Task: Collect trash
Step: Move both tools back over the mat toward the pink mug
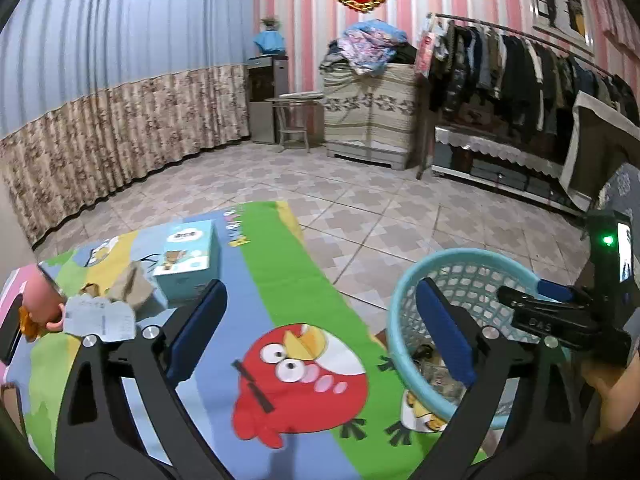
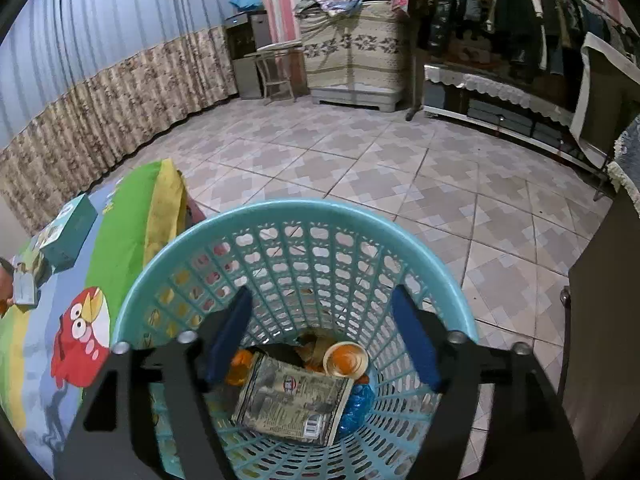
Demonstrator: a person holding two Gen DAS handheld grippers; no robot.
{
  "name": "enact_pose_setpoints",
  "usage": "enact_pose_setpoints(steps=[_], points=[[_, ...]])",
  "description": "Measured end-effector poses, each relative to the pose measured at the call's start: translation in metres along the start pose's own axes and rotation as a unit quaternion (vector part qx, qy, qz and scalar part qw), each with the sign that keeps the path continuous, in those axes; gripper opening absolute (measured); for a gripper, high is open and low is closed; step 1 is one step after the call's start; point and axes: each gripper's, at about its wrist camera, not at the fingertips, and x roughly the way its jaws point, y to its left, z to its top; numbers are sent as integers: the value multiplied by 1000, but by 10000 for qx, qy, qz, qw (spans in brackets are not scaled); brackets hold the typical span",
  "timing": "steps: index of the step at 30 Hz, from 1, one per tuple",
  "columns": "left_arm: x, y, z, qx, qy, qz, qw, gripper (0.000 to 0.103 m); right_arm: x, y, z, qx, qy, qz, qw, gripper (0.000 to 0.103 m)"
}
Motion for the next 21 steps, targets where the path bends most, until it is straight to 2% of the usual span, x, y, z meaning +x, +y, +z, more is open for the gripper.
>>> enact_pose_setpoints(steps=[3, 7, 13, 21], points=[[-4, 14, -1, -112, -35, 114, 9999, 95, -3, 3, 0, 75, -39, 64, 9999, 85], [-8, 30, -5, -201, -43, 239, 9995, 95, -7, 23, 0, -136, -127, 15, 9998, 92], [-16, 56, -12, -362, -56, 412, 9985, 97, -19, 51, -1, -272, -237, 128, 9993, 94], [-20, 99, -25, -566, 57, 739, 9956, 97, -32, 106, -8, -730, -379, 294, 9962, 95]])
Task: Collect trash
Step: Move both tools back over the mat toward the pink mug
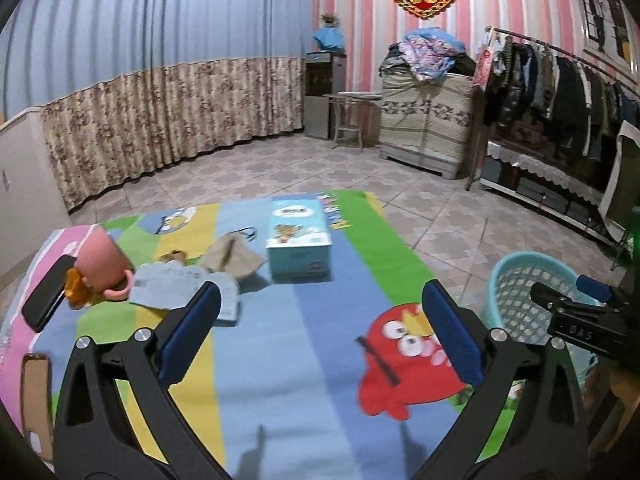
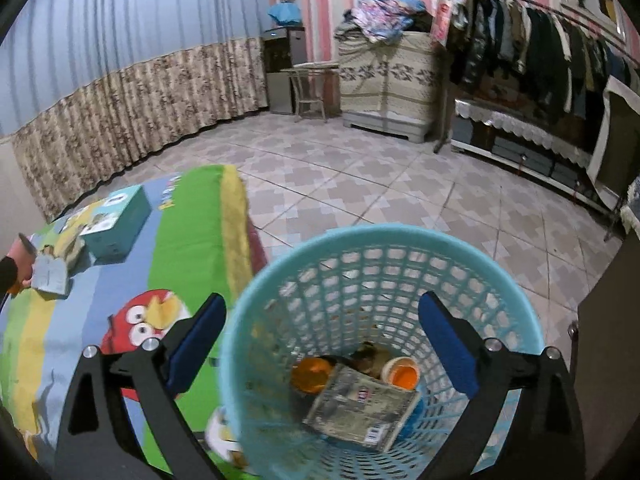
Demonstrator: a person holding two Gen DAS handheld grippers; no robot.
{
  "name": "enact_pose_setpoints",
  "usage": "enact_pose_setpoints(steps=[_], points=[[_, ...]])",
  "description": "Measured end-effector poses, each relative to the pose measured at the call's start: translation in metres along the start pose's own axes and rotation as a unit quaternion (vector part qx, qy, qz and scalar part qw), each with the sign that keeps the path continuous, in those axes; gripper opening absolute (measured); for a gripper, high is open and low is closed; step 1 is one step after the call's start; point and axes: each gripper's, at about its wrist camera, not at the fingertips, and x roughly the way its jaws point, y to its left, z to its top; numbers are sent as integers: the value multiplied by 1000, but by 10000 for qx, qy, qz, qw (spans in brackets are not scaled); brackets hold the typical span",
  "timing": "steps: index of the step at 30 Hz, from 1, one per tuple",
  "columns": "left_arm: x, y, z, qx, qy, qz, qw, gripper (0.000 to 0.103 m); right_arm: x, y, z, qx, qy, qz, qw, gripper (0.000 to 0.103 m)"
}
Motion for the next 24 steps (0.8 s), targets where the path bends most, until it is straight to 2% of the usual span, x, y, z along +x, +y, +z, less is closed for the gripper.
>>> enact_pose_setpoints(steps=[5, 11, 18, 24], points=[[6, 33, -2, -55, 104, 212, 9997, 97, 0, 29, -3, -209, 2, 121, 9997, 95], [23, 83, -2, -74, 277, 637, 9976, 97, 9, 60, -9, -195, 241, 440, 9985, 95], [29, 157, -11, -321, 461, 1148, 9918, 97, 19, 94, -17, -478, 413, 569, 9964, 95], [27, 218, -17, -600, 599, 1322, 9876, 97, 25, 119, -20, -510, 582, 751, 9942, 95]])
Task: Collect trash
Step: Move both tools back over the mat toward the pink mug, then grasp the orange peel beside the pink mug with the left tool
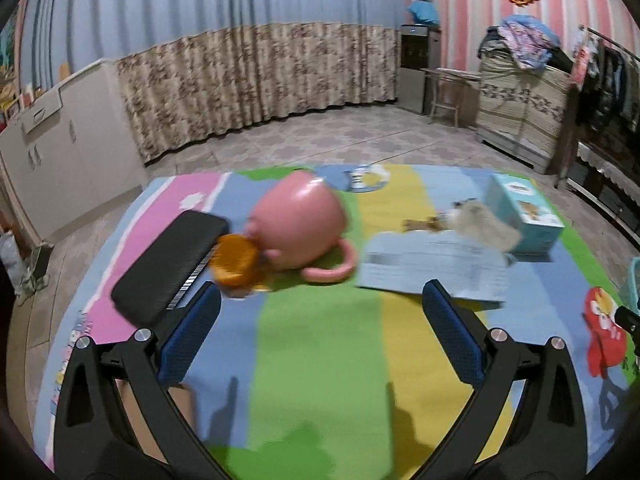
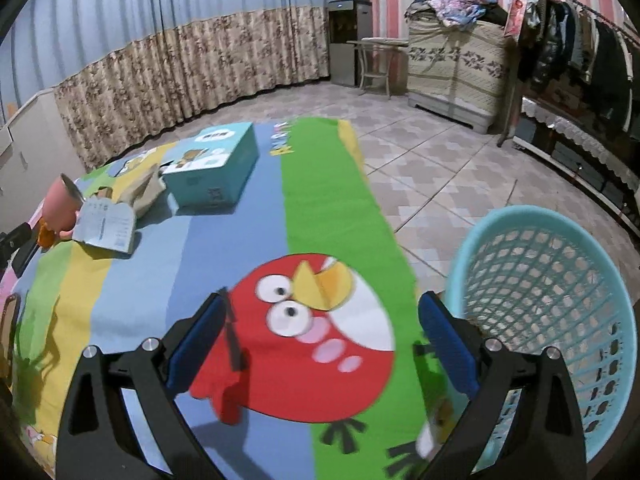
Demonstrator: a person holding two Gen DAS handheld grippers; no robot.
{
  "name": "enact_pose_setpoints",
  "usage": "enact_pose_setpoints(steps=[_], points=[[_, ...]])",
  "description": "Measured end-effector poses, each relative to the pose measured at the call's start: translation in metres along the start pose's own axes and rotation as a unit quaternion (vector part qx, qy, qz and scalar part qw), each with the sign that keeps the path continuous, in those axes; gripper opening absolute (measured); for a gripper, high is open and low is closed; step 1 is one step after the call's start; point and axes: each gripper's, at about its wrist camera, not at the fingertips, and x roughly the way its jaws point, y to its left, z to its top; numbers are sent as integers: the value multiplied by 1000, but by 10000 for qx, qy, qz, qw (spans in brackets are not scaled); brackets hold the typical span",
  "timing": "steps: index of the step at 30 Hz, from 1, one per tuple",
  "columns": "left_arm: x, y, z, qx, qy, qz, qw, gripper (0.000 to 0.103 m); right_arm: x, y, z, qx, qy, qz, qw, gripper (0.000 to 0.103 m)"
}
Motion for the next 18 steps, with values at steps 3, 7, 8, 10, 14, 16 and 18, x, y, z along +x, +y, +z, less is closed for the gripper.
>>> enact_pose_setpoints(steps=[3, 7, 8, 10, 14, 16, 18], points=[[10, 27, 2, -96, 72, 53, 9999, 97, 5, 17, 5, -42, 73, 100, 9999, 95], [26, 52, 5, -198, 229, 15, 9995, 97, 8, 39, 14, -279, 38, 184, 9994, 95], [30, 57, 6, -186, 261, 4, 9995, 95, 9, 43, 16, -331, 40, 206, 9992, 95], [42, 64, 7, -105, 395, -8, 9992, 91, 11, 51, 19, -397, 53, 258, 9989, 95], [63, 73, 8, -68, 635, -60, 9979, 77, 15, 65, 27, -542, 29, 290, 9981, 95], [77, 79, 7, -149, 871, -181, 9959, 71, 14, 67, 28, -579, 15, 305, 9979, 95], [87, 82, 9, -212, 1036, -290, 9940, 64, 16, 68, 27, -558, 32, 340, 9979, 95]])
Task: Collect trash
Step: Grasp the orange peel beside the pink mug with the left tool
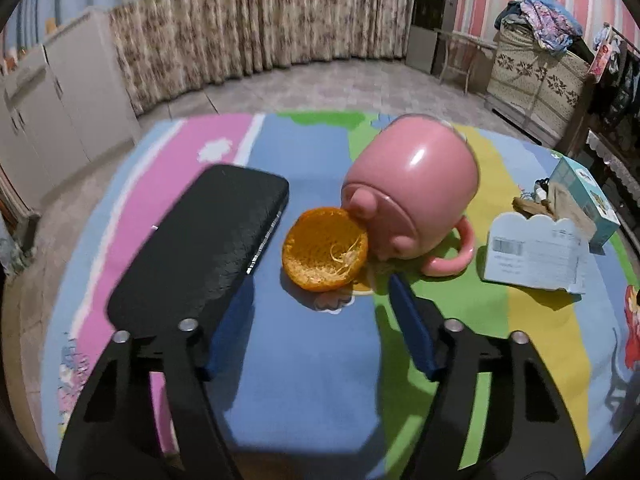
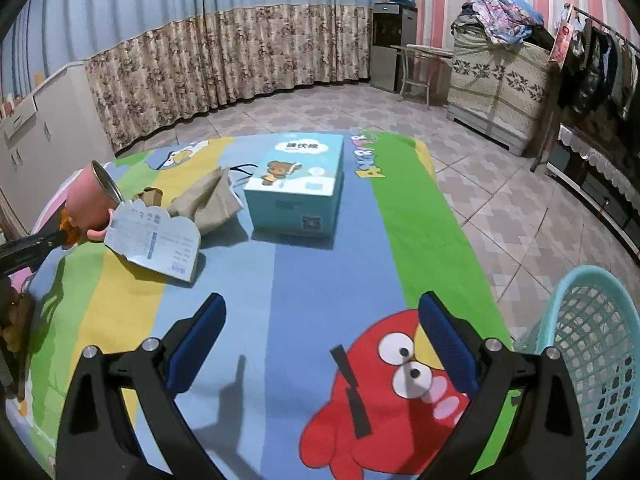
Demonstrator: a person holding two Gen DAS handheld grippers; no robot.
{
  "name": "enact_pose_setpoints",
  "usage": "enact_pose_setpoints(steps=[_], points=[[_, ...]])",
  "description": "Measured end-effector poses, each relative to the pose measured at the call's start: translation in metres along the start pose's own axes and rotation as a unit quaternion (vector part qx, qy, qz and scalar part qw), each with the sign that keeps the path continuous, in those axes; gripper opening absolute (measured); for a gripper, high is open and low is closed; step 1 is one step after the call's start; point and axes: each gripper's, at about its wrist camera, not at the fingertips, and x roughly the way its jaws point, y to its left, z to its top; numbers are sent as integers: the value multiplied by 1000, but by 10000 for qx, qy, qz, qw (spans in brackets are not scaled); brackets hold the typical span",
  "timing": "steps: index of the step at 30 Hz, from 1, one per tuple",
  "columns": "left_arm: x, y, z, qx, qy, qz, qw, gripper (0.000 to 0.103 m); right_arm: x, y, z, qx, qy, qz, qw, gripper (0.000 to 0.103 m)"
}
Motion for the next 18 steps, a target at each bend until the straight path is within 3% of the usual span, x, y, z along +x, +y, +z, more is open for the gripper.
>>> enact_pose_setpoints(steps=[7, 12, 18], points=[[21, 4, 11, 72, 166, -86, 9998, 60, 10, 7, 3, -37, 94, -7, 9999, 95], [28, 7, 14, 32, 221, -227, 9995, 45, 10, 15, 6, -141, 88, -17, 9999, 95], [22, 4, 10, 103, 55, -251, 9996, 37, 11, 23, 7, -225, 93, -6, 9997, 95]])
